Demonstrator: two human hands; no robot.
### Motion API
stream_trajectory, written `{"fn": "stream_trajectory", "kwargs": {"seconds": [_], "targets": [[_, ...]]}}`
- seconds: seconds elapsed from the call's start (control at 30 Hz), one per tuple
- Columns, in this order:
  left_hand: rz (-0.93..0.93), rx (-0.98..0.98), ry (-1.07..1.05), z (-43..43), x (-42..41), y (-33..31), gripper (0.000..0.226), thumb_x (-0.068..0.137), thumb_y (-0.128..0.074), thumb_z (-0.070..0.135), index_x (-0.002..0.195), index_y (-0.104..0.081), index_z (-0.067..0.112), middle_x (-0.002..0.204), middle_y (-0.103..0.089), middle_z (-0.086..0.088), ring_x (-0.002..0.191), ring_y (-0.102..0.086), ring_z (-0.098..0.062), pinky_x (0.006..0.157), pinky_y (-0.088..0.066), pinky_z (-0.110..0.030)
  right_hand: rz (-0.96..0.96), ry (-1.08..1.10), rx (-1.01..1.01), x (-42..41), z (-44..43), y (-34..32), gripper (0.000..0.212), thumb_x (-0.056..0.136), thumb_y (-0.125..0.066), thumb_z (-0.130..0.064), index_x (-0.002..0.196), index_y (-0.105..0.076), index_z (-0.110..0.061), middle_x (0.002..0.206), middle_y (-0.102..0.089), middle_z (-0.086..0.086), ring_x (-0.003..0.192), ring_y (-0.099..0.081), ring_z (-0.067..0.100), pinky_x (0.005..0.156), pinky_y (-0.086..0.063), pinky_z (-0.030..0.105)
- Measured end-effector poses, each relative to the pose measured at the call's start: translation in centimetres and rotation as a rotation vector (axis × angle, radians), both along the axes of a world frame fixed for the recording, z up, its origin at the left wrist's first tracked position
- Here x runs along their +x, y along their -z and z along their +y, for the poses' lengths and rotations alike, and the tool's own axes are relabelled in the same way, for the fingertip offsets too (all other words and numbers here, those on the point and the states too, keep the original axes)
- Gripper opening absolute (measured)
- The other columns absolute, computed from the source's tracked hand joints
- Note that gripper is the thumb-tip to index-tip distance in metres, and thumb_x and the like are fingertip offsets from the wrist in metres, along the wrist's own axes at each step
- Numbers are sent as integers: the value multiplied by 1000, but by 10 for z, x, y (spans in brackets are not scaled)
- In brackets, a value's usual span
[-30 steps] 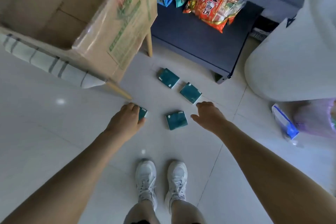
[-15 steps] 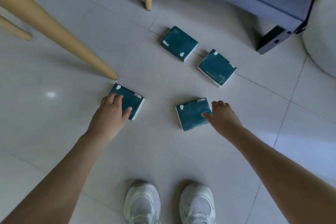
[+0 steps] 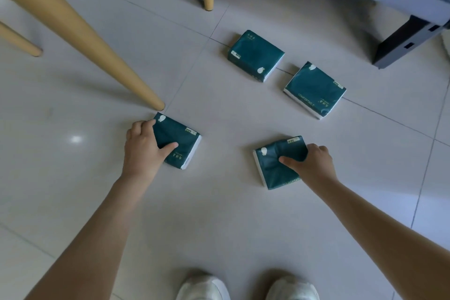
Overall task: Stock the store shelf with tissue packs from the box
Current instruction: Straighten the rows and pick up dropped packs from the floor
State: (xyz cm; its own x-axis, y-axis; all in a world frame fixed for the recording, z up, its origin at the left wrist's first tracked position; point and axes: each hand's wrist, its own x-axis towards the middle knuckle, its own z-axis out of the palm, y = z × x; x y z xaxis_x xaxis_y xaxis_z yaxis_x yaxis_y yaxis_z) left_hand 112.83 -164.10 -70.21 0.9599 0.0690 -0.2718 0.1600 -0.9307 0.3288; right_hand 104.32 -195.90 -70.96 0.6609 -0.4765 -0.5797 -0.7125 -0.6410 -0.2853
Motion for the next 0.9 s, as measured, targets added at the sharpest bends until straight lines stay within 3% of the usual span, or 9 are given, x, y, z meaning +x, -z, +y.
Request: {"fn": "stream_trajectory", "kwargs": {"seconds": [0.17,0.3,0.37,0.43,0.53,0.6,0.7,0.8,0.9], "targets": [[53,22,-124,1,5,1,87,67,-82,39,136,-41,7,133,-42,-17,124,-37,-37,94,-39,-49,-8,34,29,0,-3,3,56,69,-76,-49,103,-56,-9,97,-46,5,99,-51,29,78,-47,38],[124,-156,-204,8,6,4,92,68,-79,43,141,-29,19,127,-48,-13,118,-45,-33,94,-43,-45,-50,106,120,2,-6,2,49,67,-80,-42,95,-55,-12,100,-54,9,85,-54,24,54,-39,28],[196,-162,-192,6,3,3,89,74,-72,49,144,-21,28,126,-50,-8,113,-51,-31,90,-45,-39,-67,157,183,3,-9,1,49,67,-81,-39,97,-54,-10,98,-58,9,79,-55,22,51,-37,26],[233,-129,-129,-1,-4,2,71,79,-65,54,135,-31,27,118,-57,-3,104,-58,-30,83,-49,-36,-85,235,235,3,-11,-1,49,69,-81,-37,100,-55,-8,94,-61,7,78,-56,21,56,-42,28],[298,-51,-115,-13,-14,1,52,81,-55,62,104,-47,16,92,-61,3,87,-64,-28,78,-52,-37,-105,349,256,3,-13,-5,49,73,-78,-39,102,-57,-5,84,-60,4,72,-54,18,58,-43,29],[384,1,-124,-21,-18,-2,58,81,-45,71,91,-53,14,80,-67,0,70,-68,-23,77,-54,-38,-135,413,285,3,-13,-7,46,75,-77,-37,102,-58,-5,79,-57,2,68,-52,16,54,-41,27],[529,68,-124,-32,-21,-6,71,83,-31,75,78,-60,11,65,-71,-3,62,-68,-18,77,-54,-31,-197,483,353,2,-13,-7,47,76,-77,-31,110,-54,-7,86,-58,1,72,-54,15,59,-42,27],[794,-167,-256,-49,-26,-8,82,89,-21,71,76,-65,3,69,-73,-9,58,-66,-18,58,-49,-21,-191,526,316,1,-15,-5,64,75,-77,-37,121,-44,-8,105,-56,4,89,-55,22,71,-43,31],[925,-258,-283,-57,-35,-14,86,89,-16,70,75,-66,2,72,-74,-7,65,-68,-18,57,-37,-25,-149,539,309,0,-19,-1,71,71,-77,-46,120,-47,-6,110,-60,10,93,-59,26,68,-44,31]]}}
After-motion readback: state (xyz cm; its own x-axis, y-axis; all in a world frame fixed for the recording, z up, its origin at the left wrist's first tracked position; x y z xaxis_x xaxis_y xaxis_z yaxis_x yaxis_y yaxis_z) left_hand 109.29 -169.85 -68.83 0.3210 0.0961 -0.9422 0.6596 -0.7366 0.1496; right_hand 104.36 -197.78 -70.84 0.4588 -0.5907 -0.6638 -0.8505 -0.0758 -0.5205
